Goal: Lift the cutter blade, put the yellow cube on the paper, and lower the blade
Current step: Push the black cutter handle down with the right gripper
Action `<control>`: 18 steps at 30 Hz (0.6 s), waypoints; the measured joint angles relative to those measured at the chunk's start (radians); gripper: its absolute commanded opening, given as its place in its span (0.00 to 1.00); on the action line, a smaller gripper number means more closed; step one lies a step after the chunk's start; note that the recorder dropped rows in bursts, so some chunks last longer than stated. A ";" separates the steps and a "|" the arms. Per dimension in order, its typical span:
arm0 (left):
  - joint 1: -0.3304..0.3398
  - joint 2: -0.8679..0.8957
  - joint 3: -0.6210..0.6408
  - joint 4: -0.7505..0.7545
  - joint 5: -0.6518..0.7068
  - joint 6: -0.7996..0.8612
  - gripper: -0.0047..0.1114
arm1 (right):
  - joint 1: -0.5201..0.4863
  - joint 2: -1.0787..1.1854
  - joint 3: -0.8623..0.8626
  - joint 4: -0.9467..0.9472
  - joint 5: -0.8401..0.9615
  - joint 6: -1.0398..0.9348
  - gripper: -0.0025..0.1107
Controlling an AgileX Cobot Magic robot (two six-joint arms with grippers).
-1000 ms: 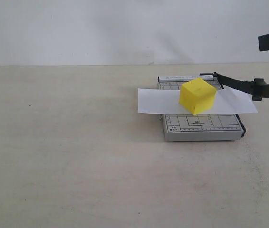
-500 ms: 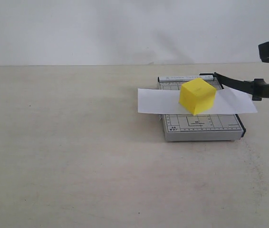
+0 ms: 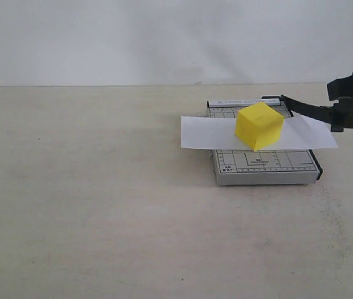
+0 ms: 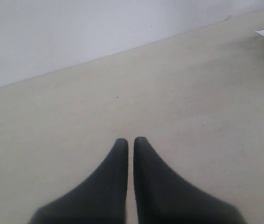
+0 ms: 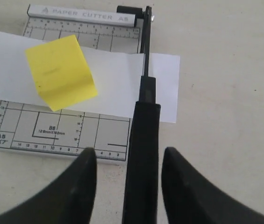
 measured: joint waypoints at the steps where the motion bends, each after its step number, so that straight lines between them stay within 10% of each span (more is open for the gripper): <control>1: 0.000 0.000 0.000 -0.002 0.000 0.000 0.08 | 0.000 0.010 0.000 0.000 0.004 0.002 0.29; 18: 0.000 0.000 0.000 -0.004 -0.002 0.000 0.08 | 0.000 0.166 -0.004 -0.011 0.128 0.030 0.27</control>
